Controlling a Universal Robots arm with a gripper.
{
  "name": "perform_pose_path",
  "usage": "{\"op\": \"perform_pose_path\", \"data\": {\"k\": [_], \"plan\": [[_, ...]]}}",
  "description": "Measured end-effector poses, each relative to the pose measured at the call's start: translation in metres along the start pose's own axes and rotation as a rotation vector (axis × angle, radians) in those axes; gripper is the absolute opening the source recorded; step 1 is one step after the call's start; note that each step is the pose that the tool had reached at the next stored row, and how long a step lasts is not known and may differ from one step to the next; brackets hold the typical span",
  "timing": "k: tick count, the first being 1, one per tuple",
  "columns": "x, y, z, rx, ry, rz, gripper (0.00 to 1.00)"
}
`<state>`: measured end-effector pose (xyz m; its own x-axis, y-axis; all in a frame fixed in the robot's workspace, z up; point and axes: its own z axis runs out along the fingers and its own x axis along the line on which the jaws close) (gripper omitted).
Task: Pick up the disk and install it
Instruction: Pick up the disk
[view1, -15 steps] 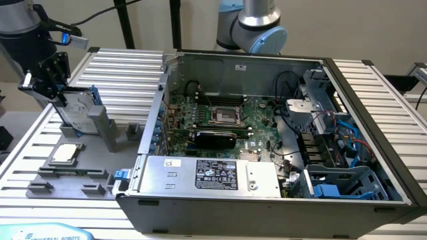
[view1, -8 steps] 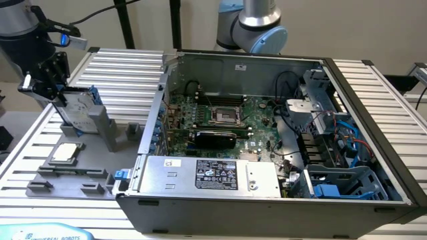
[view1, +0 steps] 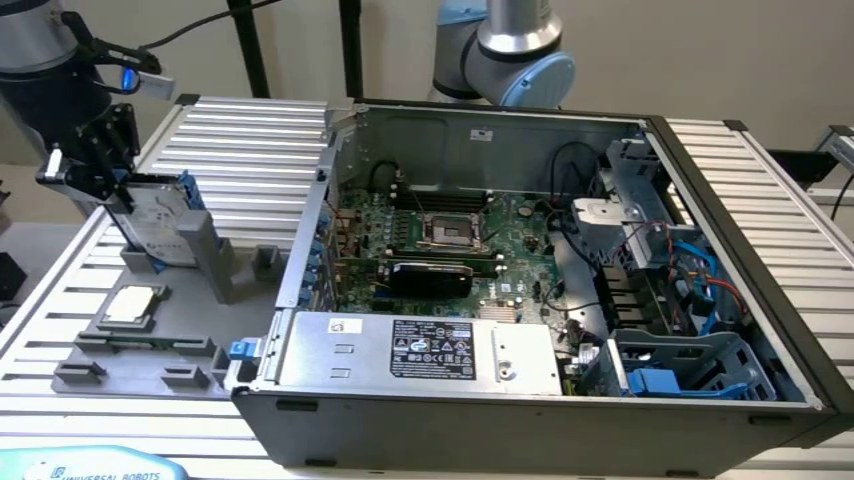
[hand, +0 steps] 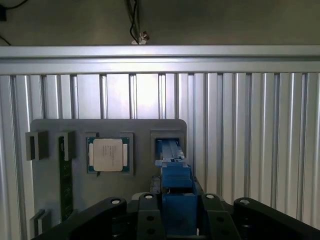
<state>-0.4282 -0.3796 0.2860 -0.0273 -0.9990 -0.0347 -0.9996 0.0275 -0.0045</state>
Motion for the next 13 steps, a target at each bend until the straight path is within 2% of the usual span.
{"op": "perform_pose_path", "data": {"k": [9, 13], "plan": [[0.0000, 0.0000, -0.0001, 0.0000, 0.0000, 0.000, 0.33], [-0.0002, 0.0000, -0.0048, -0.0001, 0.0001, 0.000, 0.33]]}}
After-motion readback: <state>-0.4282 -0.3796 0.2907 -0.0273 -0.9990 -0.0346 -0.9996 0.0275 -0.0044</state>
